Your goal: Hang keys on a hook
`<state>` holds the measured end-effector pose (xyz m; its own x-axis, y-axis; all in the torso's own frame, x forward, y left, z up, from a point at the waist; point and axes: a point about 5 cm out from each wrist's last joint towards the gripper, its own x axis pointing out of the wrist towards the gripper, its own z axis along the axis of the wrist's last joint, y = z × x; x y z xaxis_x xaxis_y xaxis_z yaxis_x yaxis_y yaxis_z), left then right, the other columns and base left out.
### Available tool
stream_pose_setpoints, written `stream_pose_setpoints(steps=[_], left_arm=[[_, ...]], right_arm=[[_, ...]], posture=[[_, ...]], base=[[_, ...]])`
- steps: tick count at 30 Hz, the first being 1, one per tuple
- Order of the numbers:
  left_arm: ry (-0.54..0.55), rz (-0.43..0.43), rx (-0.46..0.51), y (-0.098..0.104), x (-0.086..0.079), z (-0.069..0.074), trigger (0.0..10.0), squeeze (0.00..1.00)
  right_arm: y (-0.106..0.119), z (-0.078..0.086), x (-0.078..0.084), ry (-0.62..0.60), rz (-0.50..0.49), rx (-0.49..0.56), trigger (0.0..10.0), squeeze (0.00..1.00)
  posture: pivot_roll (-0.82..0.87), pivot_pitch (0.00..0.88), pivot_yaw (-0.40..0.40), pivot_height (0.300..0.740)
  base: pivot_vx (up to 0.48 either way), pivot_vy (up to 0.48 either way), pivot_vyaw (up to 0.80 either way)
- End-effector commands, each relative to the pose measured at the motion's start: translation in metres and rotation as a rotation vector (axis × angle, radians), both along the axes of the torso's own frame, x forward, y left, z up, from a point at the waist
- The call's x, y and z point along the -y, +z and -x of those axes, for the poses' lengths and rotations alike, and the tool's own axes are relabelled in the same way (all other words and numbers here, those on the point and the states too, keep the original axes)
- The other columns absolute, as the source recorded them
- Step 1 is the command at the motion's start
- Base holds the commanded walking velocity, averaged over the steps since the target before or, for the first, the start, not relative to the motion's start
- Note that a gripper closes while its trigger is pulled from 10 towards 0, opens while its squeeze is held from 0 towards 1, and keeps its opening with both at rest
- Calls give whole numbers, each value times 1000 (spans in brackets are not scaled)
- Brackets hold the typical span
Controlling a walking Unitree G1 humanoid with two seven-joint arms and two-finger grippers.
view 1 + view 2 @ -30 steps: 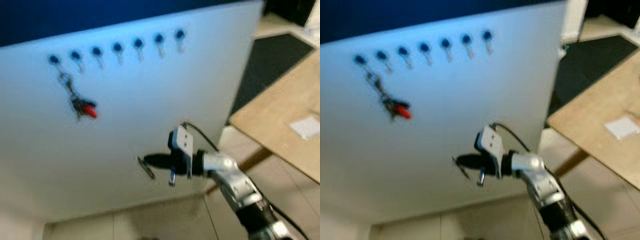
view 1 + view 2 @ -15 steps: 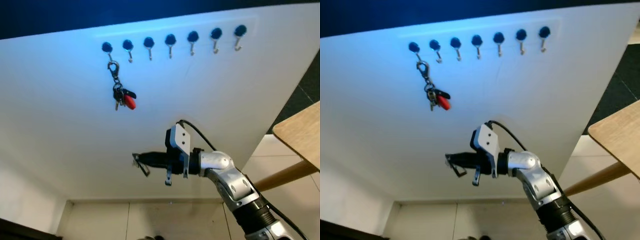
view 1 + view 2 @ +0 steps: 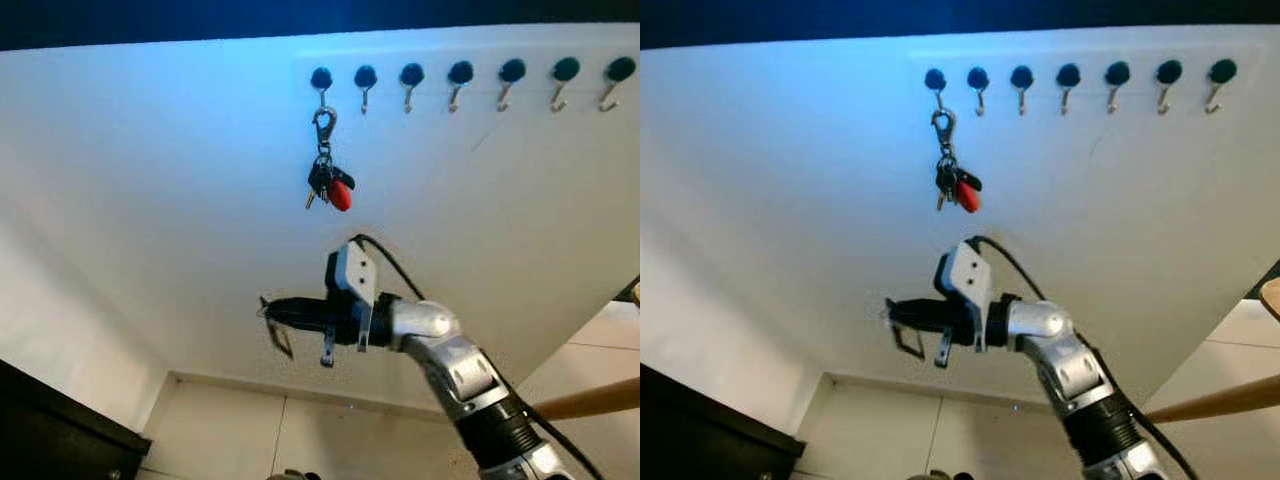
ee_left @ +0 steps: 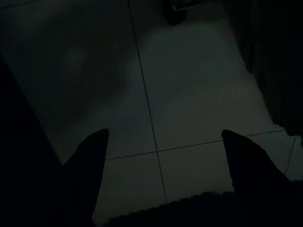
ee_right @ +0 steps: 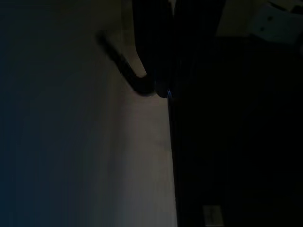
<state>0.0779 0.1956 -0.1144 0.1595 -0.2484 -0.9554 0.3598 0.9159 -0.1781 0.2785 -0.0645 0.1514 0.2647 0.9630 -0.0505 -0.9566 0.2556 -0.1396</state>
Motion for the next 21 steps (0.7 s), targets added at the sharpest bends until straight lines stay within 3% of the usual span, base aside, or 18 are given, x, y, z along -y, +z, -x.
stream_pose_setpoints(steps=[1,8,14,21], left_arm=[[13,15,115,10,-7,-32,10000,0],[20,22,107,9,-5,-30,10000,0],[24,10,111,8,-5,-30,10000,0],[21,11,104,7,-4,-27,10000,0]], right_arm=[[2,-2,2,-24,-22,-1,10000,0],[7,-2,2,-29,-55,4,10000,0],[13,-4,2,-36,-94,0,10000,0],[32,-1,-1,-15,-239,-13,10000,0]], posture=[[-124,91,119,740],[-125,100,120,740],[-125,100,120,740],[-127,102,122,740]], base=[[0,0,0],[0,-459,0],[0,0,0],[0,0,0]])
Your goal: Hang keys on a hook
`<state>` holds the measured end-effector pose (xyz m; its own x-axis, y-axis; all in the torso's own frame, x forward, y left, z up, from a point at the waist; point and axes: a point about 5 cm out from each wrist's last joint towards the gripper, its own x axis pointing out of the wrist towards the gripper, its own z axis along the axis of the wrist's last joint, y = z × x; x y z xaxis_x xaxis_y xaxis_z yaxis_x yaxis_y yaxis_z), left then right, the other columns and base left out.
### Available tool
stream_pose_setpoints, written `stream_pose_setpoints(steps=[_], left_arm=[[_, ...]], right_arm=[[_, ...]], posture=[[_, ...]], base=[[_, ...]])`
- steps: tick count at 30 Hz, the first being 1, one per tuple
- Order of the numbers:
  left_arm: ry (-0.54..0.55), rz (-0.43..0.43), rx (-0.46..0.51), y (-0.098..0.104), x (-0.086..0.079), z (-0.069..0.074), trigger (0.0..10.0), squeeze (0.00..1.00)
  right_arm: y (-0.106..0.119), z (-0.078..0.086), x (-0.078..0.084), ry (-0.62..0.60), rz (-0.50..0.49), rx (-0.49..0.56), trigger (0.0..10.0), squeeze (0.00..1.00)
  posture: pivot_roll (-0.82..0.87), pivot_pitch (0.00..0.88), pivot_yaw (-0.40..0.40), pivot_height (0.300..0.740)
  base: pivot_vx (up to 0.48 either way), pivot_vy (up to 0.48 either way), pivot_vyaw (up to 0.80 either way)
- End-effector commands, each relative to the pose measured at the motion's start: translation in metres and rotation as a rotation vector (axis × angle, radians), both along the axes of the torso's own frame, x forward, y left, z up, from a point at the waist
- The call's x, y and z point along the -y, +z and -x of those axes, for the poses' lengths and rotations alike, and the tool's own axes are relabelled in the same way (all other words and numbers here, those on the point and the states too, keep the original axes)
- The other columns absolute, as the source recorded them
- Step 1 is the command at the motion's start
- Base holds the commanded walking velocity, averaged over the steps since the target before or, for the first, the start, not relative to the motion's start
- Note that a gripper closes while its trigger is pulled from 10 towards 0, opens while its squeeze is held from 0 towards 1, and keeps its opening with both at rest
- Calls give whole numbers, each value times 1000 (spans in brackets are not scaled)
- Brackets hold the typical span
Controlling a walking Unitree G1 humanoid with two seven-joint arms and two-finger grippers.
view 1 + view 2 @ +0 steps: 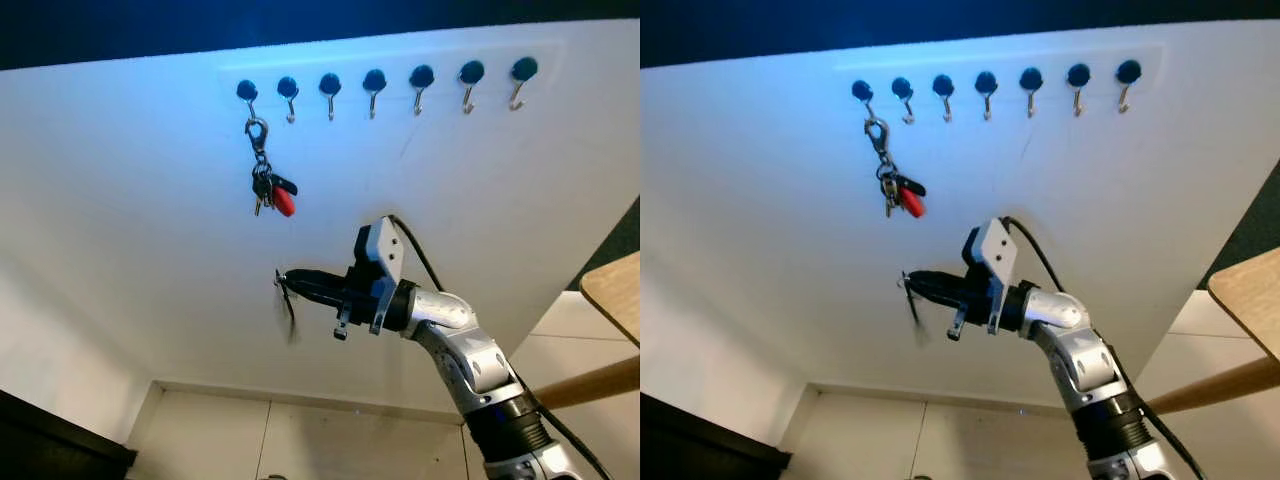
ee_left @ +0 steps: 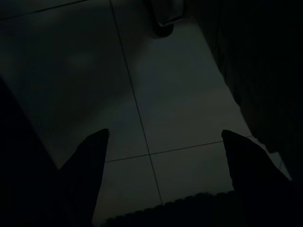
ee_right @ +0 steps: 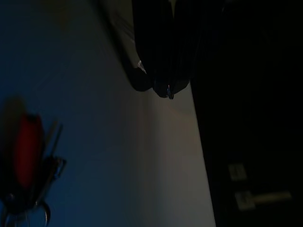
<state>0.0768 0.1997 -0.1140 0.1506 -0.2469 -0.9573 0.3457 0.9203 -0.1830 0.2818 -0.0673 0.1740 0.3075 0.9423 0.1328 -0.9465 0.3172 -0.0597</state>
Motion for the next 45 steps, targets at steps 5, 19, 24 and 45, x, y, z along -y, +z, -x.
stream_pose_setpoints(steps=[5,19,24,45], left_arm=[[9,9,115,6,0,-27,10000,0],[0,7,115,6,1,-28,10000,0],[-3,6,114,6,1,-28,10000,0],[-10,13,111,6,4,-26,10000,0]], right_arm=[[22,2,-4,47,-135,1,10000,0],[57,4,21,91,-475,-59,10000,0],[60,2,25,62,-483,-51,10000,0],[72,-18,23,-157,-668,-75,10000,0]], posture=[[-127,102,122,740],[-131,100,117,740],[-132,97,116,740],[-144,100,113,740]], base=[[0,0,0],[0,0,0],[0,0,0],[0,0,0]])
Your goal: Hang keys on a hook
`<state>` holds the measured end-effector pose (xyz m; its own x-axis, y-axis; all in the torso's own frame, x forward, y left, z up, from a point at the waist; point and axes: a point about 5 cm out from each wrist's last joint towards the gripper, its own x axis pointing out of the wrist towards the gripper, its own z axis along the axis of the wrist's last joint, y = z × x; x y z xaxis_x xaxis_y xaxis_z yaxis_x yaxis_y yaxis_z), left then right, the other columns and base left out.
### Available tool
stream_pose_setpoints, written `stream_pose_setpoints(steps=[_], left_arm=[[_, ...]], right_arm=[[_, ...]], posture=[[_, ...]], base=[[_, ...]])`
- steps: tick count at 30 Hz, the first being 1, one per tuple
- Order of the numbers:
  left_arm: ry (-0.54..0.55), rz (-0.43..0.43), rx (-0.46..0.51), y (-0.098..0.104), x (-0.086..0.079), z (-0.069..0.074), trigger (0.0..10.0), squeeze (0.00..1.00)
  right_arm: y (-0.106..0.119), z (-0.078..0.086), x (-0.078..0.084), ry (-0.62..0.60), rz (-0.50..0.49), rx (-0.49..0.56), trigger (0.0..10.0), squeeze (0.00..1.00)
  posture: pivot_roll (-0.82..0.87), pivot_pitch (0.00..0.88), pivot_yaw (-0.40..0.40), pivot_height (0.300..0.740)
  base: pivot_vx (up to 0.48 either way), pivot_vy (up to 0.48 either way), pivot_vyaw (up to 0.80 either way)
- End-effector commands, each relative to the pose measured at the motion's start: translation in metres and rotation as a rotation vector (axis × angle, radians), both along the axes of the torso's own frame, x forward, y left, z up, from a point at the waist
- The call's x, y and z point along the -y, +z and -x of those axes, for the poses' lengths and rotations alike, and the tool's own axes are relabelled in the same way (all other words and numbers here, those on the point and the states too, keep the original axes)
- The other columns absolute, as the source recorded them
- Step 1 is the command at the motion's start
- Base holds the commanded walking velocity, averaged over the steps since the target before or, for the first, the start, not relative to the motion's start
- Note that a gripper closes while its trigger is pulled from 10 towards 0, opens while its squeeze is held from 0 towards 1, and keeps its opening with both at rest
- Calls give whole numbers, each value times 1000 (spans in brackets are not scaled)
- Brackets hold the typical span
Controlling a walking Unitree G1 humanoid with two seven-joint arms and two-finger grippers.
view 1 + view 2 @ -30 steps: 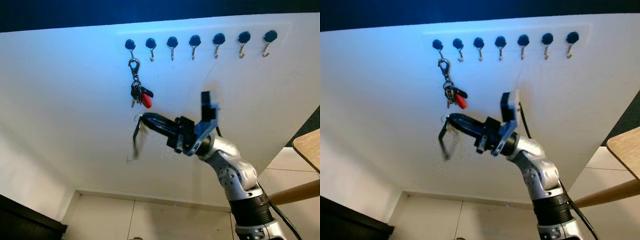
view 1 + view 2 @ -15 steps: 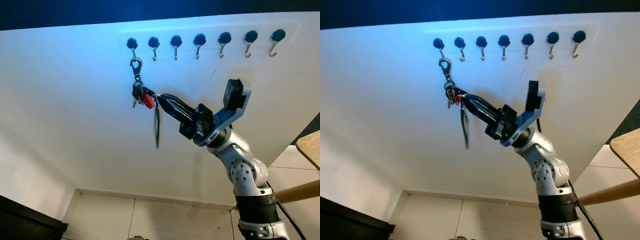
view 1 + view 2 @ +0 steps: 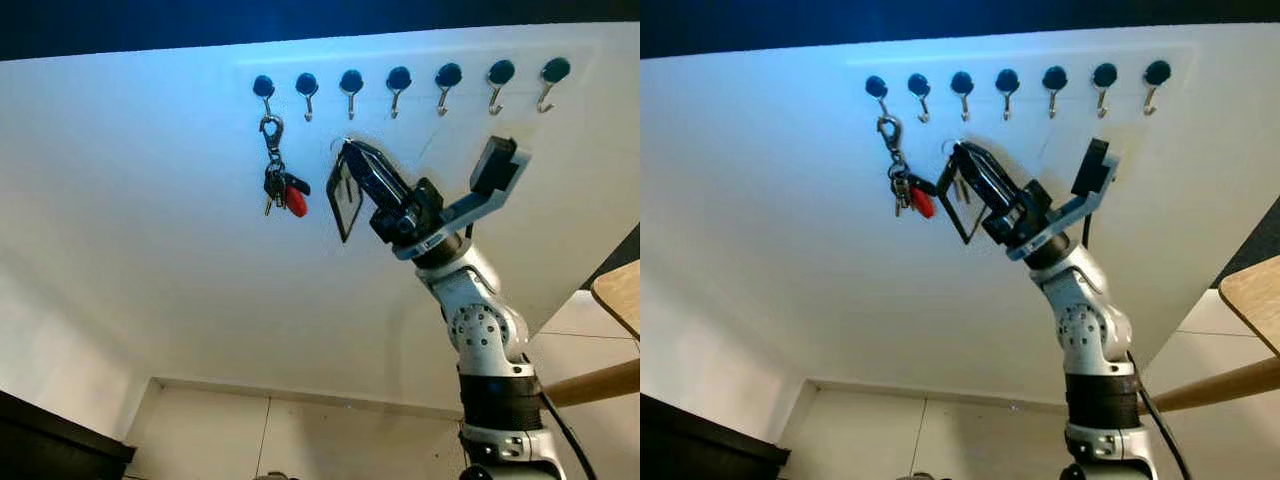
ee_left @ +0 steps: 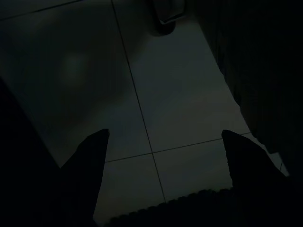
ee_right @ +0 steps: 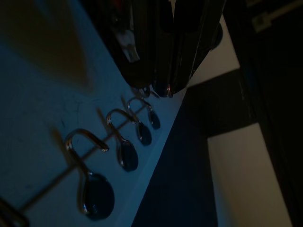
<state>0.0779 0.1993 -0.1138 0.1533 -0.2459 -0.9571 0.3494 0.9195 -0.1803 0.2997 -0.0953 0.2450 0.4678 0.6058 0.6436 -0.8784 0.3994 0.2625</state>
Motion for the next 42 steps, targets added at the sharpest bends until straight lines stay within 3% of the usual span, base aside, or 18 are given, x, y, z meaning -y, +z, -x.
stream_pose_setpoints(steps=[1,7,19,36,42], left_arm=[[-7,15,106,5,4,-25,10000,0],[-3,16,103,5,4,-24,10000,0],[-3,17,102,5,4,-23,10000,0],[0,18,97,5,4,-22,10000,0],[1,18,96,5,4,-22,10000,0]], right_arm=[[0,0,-7,7,-1,-1,10000,0],[-4,0,-22,23,-15,-31,10000,0],[-8,-3,-34,10,-7,-63,10000,0],[2,1,-55,77,-29,-38,10000,0],[10,0,-55,86,-62,-25,10000,0]], posture=[[-144,100,113,740],[-142,110,112,740],[-141,118,112,740],[-137,126,107,740],[-136,124,104,740]], base=[[0,0,0],[0,0,0],[0,0,0],[0,0,0],[0,0,0]])
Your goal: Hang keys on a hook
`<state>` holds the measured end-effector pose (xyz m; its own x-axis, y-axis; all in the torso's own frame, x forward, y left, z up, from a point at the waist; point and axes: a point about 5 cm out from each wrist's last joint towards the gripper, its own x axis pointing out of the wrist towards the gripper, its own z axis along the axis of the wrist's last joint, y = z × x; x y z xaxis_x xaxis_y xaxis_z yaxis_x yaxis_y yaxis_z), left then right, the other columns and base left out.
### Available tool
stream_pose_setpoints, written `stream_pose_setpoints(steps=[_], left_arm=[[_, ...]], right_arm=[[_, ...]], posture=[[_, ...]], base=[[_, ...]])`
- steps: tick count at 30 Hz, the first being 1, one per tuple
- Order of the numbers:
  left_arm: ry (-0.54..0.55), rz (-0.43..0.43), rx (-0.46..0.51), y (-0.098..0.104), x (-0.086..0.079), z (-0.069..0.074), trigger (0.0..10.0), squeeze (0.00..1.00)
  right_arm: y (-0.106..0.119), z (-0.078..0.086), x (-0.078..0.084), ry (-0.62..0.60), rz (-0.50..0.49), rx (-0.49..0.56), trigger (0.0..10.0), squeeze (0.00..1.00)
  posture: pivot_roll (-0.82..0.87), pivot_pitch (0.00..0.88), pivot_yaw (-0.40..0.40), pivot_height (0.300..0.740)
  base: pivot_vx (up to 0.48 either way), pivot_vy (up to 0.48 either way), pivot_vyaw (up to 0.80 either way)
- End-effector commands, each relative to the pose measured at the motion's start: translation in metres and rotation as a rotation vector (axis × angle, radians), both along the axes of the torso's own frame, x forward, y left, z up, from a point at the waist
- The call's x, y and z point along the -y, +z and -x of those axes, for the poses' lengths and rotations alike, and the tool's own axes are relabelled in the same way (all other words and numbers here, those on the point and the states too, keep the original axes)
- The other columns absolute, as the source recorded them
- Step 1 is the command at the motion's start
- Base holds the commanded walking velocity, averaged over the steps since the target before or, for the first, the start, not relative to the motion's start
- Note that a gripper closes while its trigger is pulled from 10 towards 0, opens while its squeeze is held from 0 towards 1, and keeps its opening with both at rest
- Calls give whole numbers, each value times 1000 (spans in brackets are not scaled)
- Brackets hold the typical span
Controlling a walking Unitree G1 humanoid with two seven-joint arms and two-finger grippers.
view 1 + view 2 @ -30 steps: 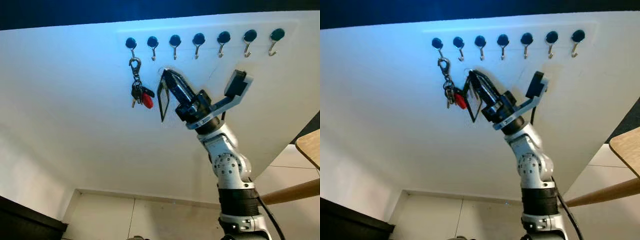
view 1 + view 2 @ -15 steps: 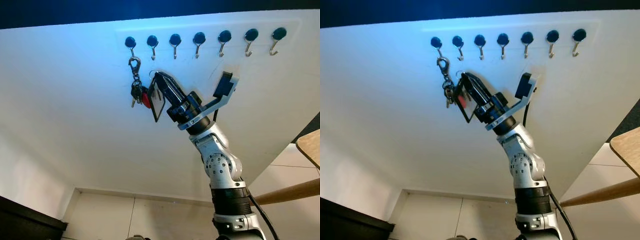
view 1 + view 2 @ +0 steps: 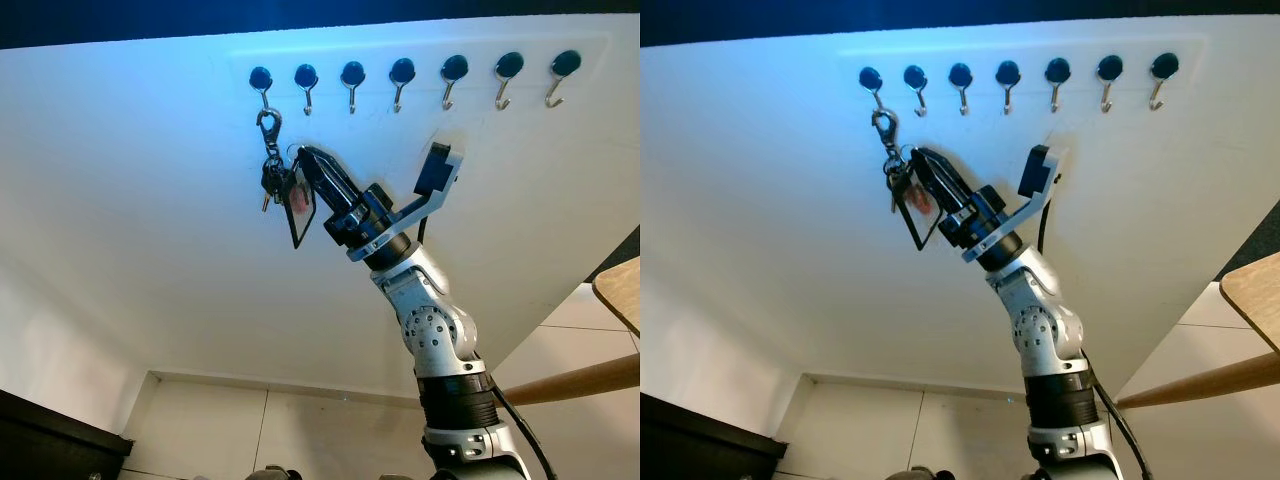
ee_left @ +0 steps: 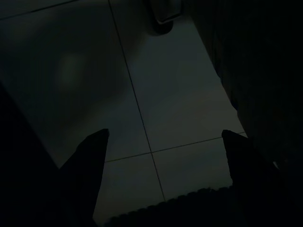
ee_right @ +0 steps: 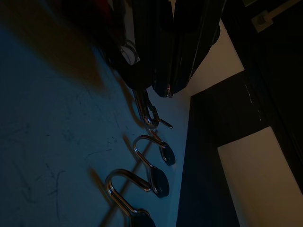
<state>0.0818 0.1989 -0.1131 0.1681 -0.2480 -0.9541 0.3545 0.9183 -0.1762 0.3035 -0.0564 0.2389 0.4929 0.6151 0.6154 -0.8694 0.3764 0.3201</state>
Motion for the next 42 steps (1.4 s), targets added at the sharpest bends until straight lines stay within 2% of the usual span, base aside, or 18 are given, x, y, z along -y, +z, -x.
stream_pose_setpoints(steps=[1,30,42], left_arm=[[3,16,80,4,4,-18,10000,0],[0,20,85,4,6,-19,10000,0],[0,19,84,4,6,-20,10000,0]], right_arm=[[18,3,-16,59,-70,40,10000,0],[42,-2,-9,50,-133,90,10000,0],[45,-10,-7,-10,-127,53,10000,0]], posture=[[-136,124,104,740],[-145,111,99,740],[-145,113,101,740]], base=[[0,0,0],[0,0,0],[0,0,0]])
